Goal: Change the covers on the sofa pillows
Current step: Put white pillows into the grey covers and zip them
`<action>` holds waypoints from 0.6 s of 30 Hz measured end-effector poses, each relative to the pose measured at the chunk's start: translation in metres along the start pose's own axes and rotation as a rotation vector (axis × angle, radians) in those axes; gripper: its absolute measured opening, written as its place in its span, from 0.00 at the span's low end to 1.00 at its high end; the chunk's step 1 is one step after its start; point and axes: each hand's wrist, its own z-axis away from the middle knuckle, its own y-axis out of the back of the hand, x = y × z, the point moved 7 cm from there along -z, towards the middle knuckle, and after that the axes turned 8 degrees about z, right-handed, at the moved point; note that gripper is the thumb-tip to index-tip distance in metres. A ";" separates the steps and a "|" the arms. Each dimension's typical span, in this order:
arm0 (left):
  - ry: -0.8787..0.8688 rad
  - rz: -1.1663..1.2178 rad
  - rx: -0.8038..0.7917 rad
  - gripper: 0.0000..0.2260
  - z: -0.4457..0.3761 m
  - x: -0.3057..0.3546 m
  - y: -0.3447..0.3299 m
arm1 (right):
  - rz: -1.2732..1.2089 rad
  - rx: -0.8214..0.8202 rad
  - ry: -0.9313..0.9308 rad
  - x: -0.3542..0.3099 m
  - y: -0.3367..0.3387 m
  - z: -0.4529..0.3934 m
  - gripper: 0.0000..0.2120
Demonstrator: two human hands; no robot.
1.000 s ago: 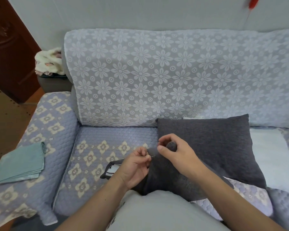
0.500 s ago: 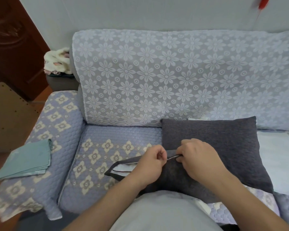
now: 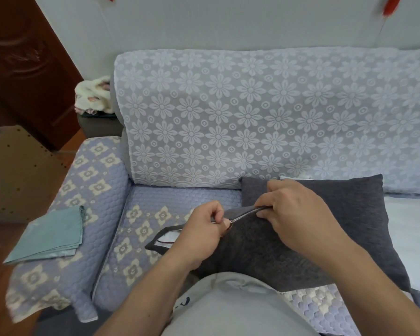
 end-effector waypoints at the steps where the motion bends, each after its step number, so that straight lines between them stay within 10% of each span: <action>1: 0.019 0.006 0.011 0.21 0.000 -0.003 0.003 | -0.016 -0.010 -0.007 0.001 0.000 -0.001 0.07; 18: 0.018 -0.257 -0.054 0.17 -0.004 -0.008 -0.025 | 0.252 -0.199 -0.043 0.008 -0.044 0.007 0.09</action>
